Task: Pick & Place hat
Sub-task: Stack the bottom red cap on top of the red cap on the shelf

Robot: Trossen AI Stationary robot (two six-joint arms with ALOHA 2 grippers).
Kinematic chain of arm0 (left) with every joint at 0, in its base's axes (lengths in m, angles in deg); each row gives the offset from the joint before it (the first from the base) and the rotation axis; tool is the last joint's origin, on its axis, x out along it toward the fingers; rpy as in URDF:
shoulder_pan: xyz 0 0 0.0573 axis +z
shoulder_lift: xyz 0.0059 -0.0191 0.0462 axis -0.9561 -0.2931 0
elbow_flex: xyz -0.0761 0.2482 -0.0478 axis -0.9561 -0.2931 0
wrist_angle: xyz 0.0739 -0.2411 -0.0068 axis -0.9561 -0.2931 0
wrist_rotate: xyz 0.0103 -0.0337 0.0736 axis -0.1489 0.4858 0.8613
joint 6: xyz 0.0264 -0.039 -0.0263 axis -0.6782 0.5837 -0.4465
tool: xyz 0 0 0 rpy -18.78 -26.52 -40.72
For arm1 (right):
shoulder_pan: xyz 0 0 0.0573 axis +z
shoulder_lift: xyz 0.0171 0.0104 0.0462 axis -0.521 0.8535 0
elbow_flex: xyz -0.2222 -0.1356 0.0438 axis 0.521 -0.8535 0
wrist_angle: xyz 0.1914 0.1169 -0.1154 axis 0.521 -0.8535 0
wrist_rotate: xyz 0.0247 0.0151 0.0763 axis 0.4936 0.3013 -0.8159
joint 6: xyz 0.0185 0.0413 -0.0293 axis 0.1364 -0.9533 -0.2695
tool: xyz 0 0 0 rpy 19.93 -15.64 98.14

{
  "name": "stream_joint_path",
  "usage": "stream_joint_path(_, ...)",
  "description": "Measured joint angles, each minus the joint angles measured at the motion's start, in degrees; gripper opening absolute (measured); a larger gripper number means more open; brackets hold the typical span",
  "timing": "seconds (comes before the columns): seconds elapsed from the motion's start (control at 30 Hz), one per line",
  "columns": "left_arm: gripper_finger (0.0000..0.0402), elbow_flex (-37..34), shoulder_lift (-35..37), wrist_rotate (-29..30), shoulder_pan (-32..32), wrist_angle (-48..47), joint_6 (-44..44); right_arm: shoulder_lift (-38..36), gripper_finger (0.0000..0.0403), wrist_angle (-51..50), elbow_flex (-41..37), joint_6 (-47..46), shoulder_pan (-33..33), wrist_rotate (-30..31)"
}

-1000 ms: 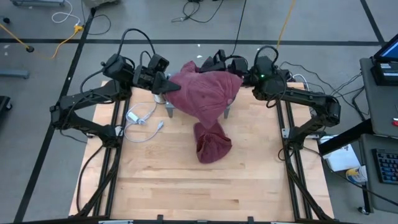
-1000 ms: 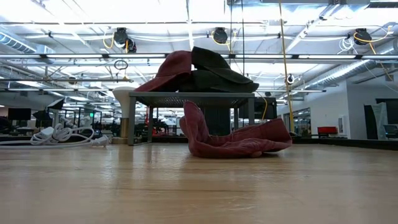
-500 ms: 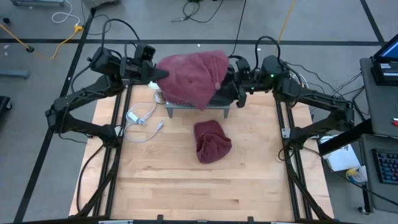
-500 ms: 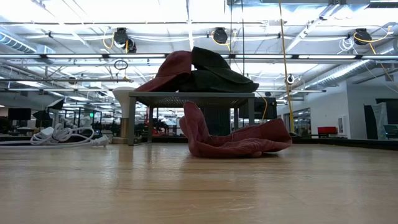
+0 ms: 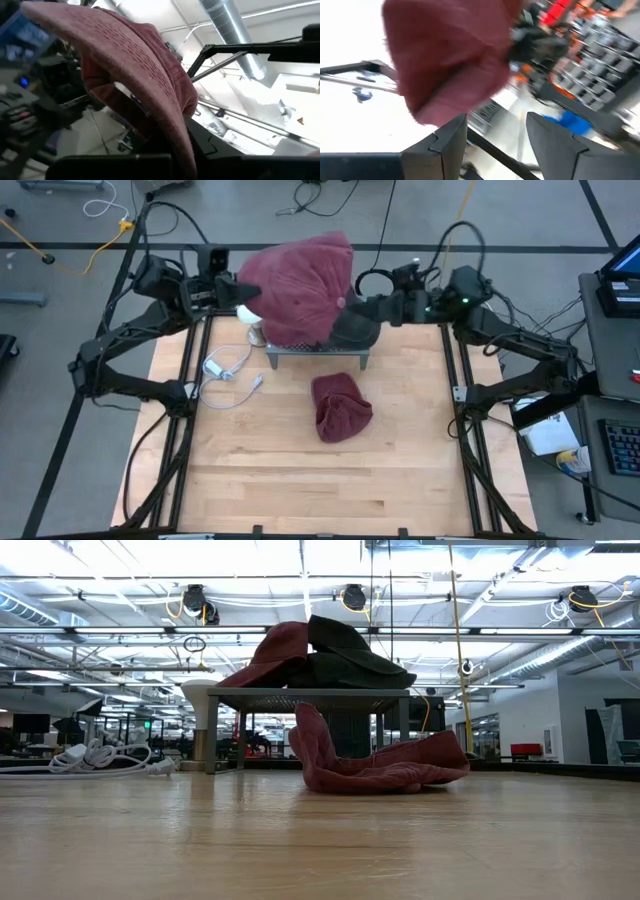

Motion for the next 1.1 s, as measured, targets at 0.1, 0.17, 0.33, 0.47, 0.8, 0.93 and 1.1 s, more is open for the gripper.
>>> stream_joint_path(0.1,0.0008,0.0,0.89,1.25,0.0,-0.48,-4.02,-0.32,0.02,5.87,0.0,-4.34,0.0,0.07)
stream_joint_path(0.17,0.0008,0.0,1.37,1.63,0.0,-0.59,-6.31,-0.32,0.02,9.42,0.0,-7.19,0.0,0.04)
stream_joint_path(0.33,0.0008,0.0,3.23,5.97,0.0,-5.32,-11.88,-0.28,0.0197,13.98,0.0,-8.05,0.0,0.46)
stream_joint_path(0.47,0.0008,0.0,4.69,9.76,-0.02,-12.08,-15.41,-0.23,0.0197,13.74,0.0,-8.02,0.0,3.22)
stream_joint_path(0.8,0.0008,0.0,6.09,19.42,-4.68,-25.17,-21.02,1.09,0.0196,9.0,0.02,-7.44,0.0,9.0)
stream_joint_path(0.93,0.0008,0.0,6.06,23.21,-7.44,-27.79,-22.94,2.32,0.0196,8.6,0.0,-7.08,0.0,8.93)
stream_joint_path(1.1,0.0008,0.0,6.04,30.54,-10.2,-32.58,-25.12,2.33,0.0196,8.79,0.0,-7.64,0.07,6.13)
